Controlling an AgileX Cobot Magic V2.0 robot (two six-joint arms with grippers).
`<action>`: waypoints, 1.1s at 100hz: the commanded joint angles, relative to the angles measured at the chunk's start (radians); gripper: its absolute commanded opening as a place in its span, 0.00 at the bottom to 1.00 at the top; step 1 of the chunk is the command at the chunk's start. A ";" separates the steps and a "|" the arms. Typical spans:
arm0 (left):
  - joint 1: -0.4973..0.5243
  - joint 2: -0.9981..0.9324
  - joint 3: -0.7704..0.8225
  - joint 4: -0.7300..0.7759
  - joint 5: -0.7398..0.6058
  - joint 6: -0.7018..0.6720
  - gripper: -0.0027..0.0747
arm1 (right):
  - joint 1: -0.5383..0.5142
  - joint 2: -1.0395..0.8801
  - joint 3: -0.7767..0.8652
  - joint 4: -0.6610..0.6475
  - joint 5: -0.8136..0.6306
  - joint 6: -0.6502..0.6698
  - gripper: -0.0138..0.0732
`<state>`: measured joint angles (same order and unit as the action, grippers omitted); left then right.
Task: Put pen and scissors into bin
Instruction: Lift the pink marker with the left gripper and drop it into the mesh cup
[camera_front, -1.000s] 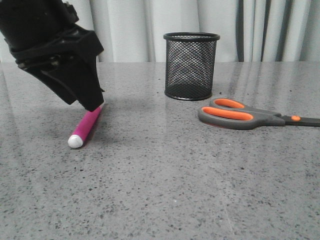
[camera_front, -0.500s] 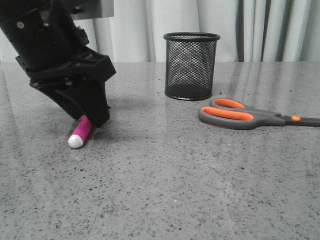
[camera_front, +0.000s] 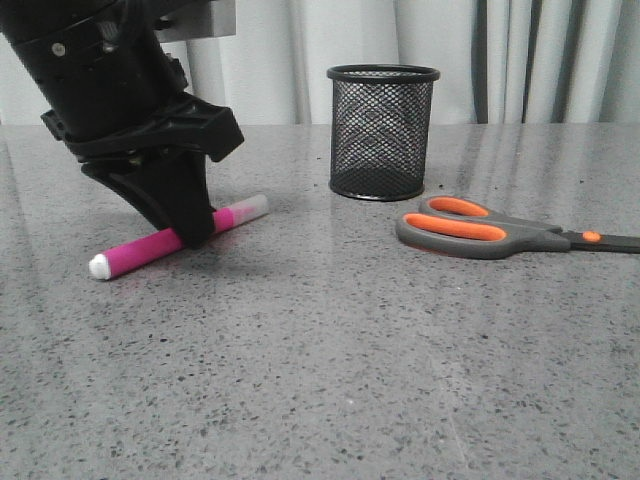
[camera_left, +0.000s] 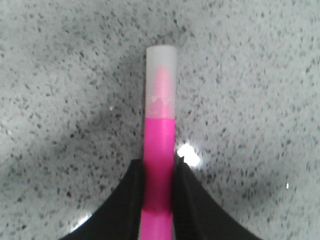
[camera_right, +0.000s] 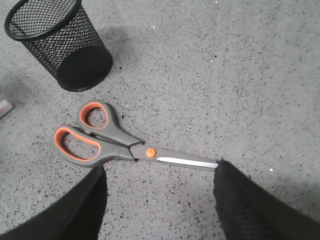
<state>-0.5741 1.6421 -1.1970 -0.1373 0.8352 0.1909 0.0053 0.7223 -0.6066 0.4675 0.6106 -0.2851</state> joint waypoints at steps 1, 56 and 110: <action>-0.012 -0.052 -0.048 0.007 0.024 -0.008 0.01 | -0.005 0.006 -0.035 0.007 -0.063 -0.010 0.64; -0.235 -0.112 -0.161 0.023 -0.709 0.017 0.01 | -0.005 0.006 -0.035 0.007 -0.052 -0.010 0.64; -0.185 0.124 -0.161 0.025 -1.140 0.017 0.01 | -0.005 0.006 -0.035 0.007 -0.018 -0.011 0.64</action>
<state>-0.7734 1.8016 -1.3260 -0.1054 -0.2117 0.2083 0.0053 0.7223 -0.6066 0.4675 0.6394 -0.2851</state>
